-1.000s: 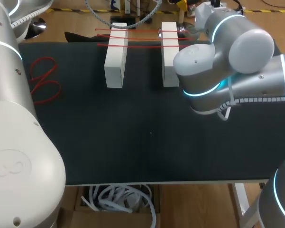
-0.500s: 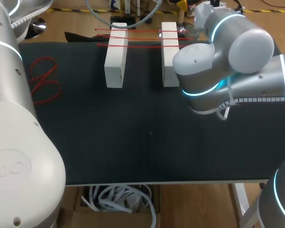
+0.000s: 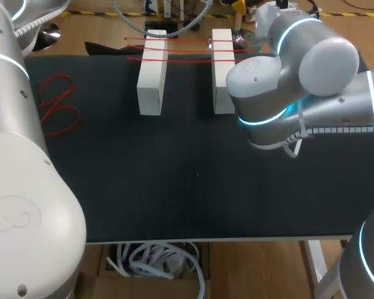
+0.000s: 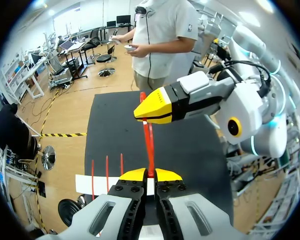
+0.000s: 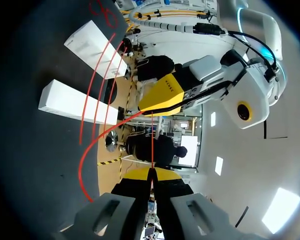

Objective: Grab the tape and strap the tape.

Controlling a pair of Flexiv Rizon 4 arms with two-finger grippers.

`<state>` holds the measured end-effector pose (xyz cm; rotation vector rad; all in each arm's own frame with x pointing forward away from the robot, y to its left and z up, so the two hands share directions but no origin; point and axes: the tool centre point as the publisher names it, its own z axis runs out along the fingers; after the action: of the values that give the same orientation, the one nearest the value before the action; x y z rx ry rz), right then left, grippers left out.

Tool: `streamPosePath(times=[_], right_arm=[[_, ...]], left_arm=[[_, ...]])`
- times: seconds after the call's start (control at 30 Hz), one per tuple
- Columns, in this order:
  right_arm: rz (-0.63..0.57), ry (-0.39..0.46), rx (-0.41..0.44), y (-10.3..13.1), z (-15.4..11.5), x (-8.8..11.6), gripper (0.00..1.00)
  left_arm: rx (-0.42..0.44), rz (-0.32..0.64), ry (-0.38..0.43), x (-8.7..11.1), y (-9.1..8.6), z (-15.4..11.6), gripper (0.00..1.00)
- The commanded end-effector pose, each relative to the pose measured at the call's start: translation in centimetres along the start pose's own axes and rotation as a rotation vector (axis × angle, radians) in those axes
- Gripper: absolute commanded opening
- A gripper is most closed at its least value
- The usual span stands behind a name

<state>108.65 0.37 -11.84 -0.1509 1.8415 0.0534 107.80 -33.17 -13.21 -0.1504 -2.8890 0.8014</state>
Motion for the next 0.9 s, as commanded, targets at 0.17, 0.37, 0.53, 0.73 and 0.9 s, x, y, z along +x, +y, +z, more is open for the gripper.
streamPosePath(times=[0.17, 0.37, 0.53, 0.73, 0.9], right_arm=[[-0.008, 0.018, 0.002, -0.02, 0.05, -0.39, 0.0], [-0.016, 0.024, -0.001, -0.05, 0.21, -0.32, 0.0], [-0.02, 0.031, -0.004, 0.01, 0.35, -0.13, 0.0], [-0.022, 0.036, -0.008, 0.21, 0.41, -0.02, 0.0], [-0.022, 0.038, -0.014, 0.33, 0.43, 0.0, 0.0]], left_arm=[[-0.004, -0.001, 0.002, -0.03, -0.06, -0.07, 0.0], [-0.004, -0.001, 0.002, -0.03, -0.06, -0.07, 0.0], [-0.004, -0.001, 0.002, -0.03, -0.06, -0.07, 0.0], [-0.004, -0.001, 0.002, -0.03, -0.06, -0.07, 0.0], [-0.004, -0.001, 0.002, -0.03, -0.06, -0.07, 0.0]])
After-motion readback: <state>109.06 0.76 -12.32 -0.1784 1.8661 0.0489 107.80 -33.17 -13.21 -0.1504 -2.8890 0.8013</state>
